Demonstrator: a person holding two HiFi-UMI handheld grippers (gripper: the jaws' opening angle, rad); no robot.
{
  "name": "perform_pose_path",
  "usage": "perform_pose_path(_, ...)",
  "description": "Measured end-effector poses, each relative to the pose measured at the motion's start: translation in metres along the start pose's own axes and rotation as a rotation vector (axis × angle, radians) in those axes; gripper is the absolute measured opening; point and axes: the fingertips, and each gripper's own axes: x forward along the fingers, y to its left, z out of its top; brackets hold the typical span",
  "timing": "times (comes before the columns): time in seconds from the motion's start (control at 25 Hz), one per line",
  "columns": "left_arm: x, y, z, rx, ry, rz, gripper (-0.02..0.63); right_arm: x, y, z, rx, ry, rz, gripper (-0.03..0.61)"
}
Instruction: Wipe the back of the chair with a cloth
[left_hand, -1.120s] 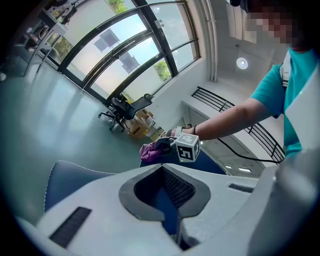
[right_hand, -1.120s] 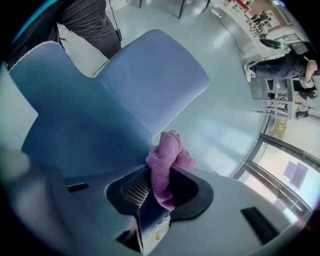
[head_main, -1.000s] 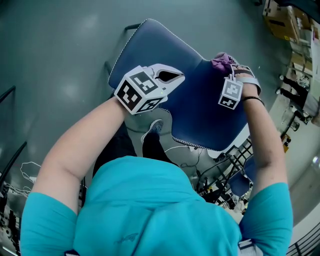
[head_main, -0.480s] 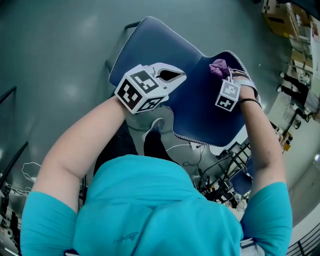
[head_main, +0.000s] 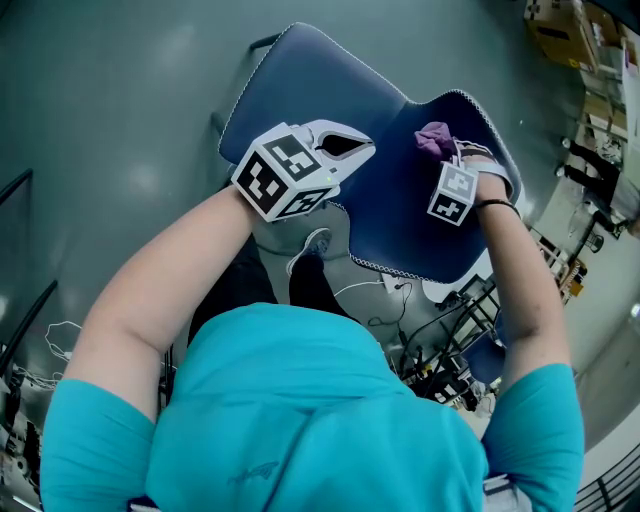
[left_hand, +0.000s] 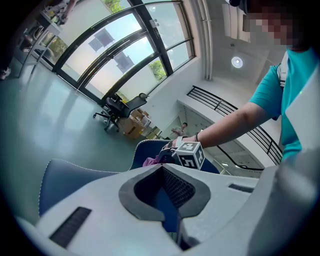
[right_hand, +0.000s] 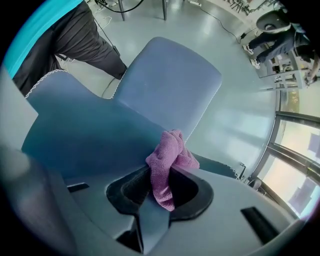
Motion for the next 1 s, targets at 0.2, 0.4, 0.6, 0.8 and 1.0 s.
perform_pose_path(0.2, -0.001, -0.006, -0.004, 0.004, 0.001, -0.006, -0.005, -0.001, 0.007, 0.004, 0.011, 0.003, 0.014, 0.094)
perform_pose_path(0.4, 0.000, -0.011, -0.010, 0.004, 0.003, -0.010, -0.005, -0.003, 0.022, 0.010, 0.028, 0.005, 0.061, 0.094)
perform_pose_path(0.6, -0.003, -0.018, -0.016, 0.003, 0.006, -0.016, -0.005, -0.007, 0.042, 0.021, 0.027, 0.000, 0.104, 0.094)
perform_pose_path(0.8, -0.005, -0.023, -0.022, -0.002, 0.006, -0.017, -0.005, -0.008, 0.054, 0.027, 0.022, -0.004, 0.125, 0.094)
perform_pose_path(1.0, -0.003, -0.031, -0.025, 0.003, 0.013, -0.022, -0.005, -0.012, 0.063, 0.030, 0.039, -0.012, 0.142, 0.094)
